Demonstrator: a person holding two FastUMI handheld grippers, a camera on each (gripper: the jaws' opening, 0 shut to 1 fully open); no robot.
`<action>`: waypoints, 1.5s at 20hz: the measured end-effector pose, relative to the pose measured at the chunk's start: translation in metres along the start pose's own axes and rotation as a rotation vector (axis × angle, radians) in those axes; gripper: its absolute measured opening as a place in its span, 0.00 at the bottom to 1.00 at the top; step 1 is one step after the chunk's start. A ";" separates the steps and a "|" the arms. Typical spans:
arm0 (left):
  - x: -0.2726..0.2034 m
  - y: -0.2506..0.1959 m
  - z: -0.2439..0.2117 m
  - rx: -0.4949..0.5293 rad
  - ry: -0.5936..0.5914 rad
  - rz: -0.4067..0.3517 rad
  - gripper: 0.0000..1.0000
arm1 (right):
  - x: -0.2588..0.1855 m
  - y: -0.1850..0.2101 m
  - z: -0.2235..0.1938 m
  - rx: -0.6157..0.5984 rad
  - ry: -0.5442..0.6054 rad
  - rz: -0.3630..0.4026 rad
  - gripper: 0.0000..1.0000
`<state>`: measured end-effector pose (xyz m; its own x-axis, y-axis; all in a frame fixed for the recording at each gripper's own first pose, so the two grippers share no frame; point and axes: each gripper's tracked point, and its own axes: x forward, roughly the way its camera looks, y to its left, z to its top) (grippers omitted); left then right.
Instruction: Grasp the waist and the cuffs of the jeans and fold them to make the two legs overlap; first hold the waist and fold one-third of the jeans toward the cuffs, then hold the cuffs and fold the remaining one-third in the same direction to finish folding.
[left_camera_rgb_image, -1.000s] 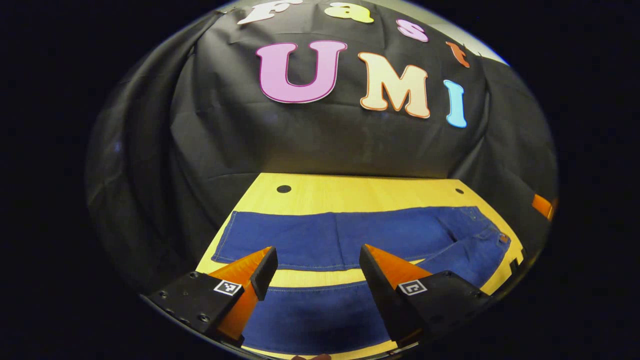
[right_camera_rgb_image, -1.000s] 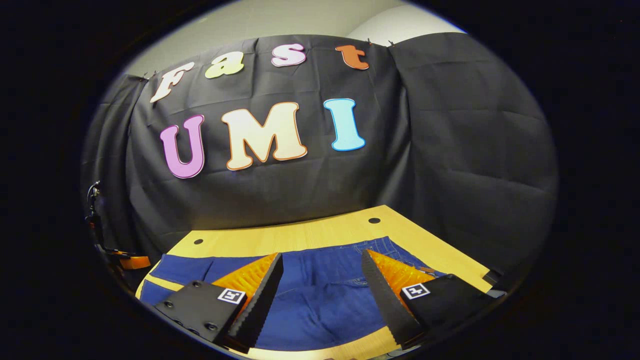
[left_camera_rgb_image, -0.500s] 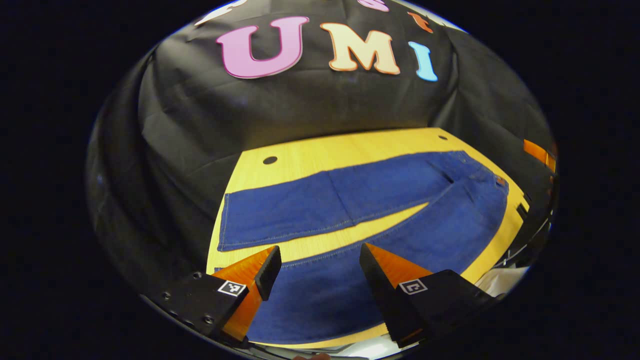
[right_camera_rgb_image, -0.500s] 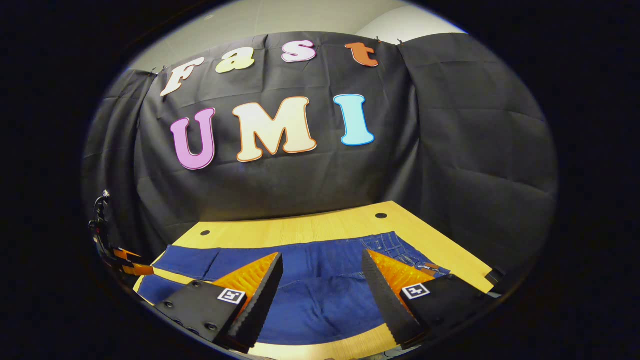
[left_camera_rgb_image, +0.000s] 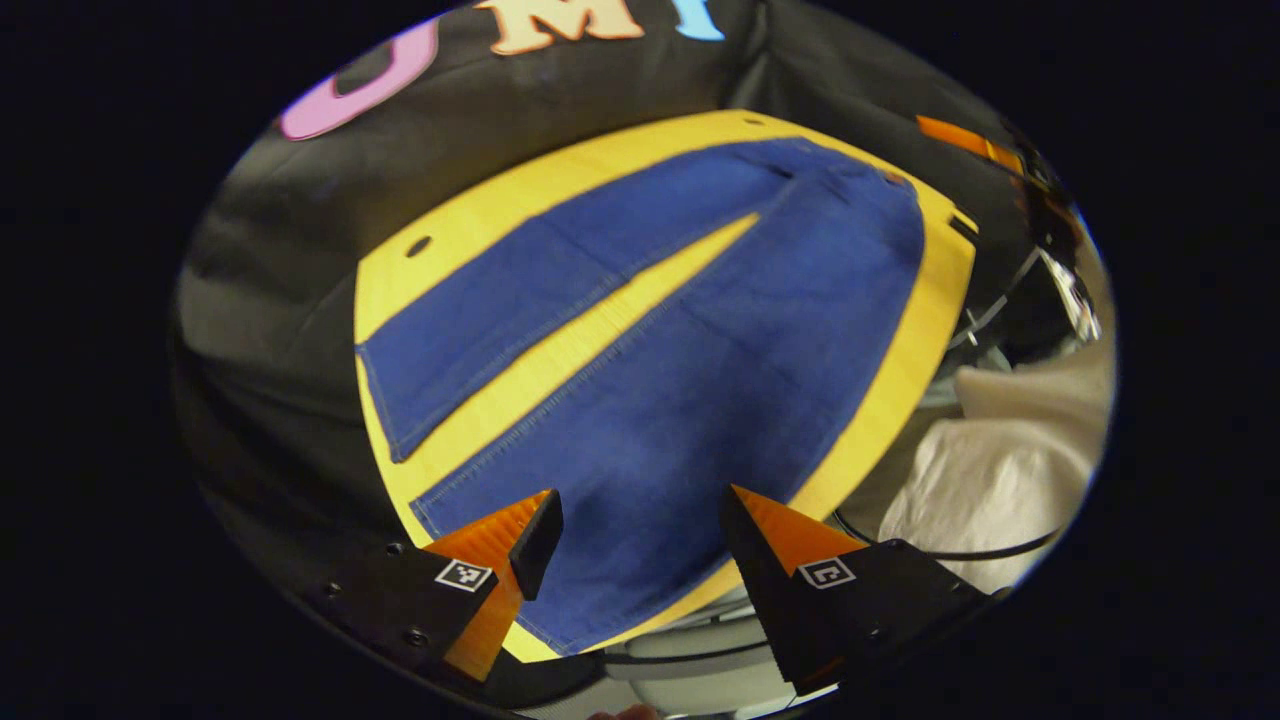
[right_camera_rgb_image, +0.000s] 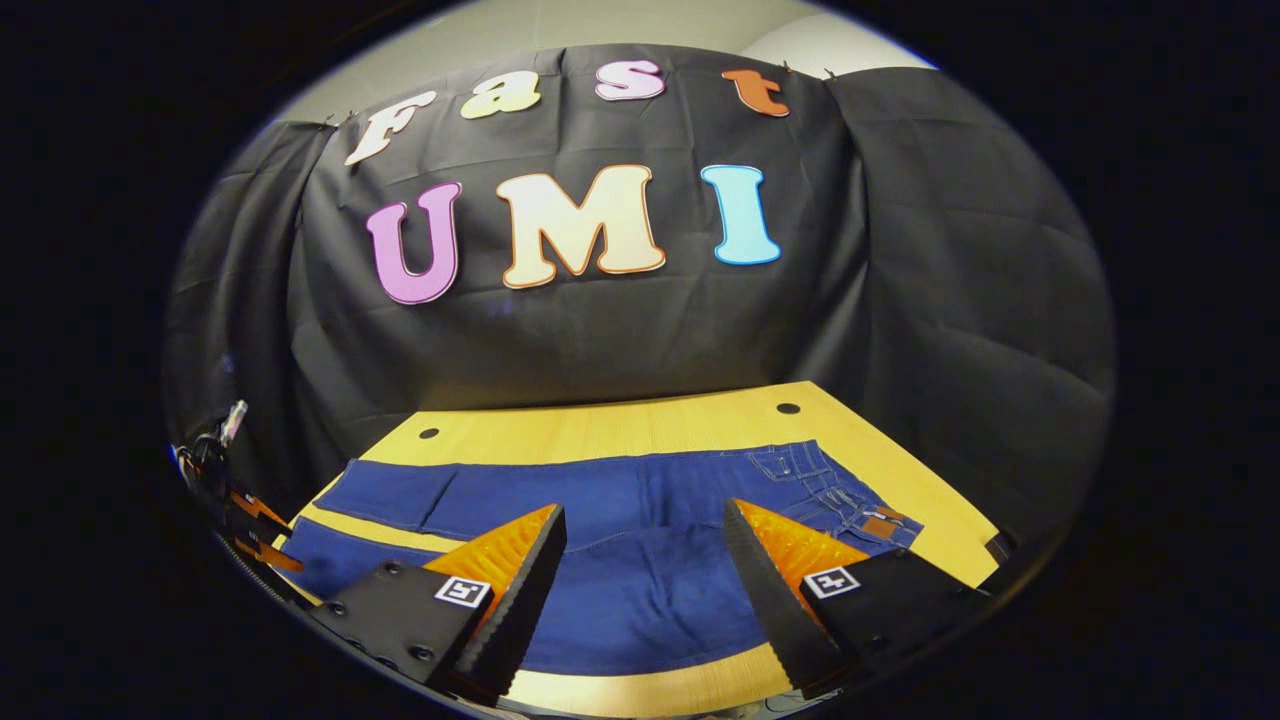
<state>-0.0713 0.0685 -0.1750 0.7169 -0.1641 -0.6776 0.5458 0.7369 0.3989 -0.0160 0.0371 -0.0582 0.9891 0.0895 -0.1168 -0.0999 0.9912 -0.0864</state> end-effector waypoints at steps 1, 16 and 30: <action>0.002 0.000 -0.013 0.038 0.040 -0.007 0.96 | 0.000 -0.001 -0.003 -0.009 0.009 -0.005 0.98; 0.017 0.010 -0.096 0.191 0.309 -0.074 0.96 | -0.015 -0.015 -0.036 -0.031 0.062 -0.065 0.98; 0.025 0.013 -0.107 0.192 0.413 -0.136 0.97 | -0.002 -0.003 -0.045 -0.047 0.088 -0.052 0.98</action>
<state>-0.0930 0.1440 -0.2524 0.4223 0.0525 -0.9049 0.7209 0.5857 0.3704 -0.0228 0.0294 -0.1018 0.9801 0.0272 -0.1967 -0.0558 0.9884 -0.1412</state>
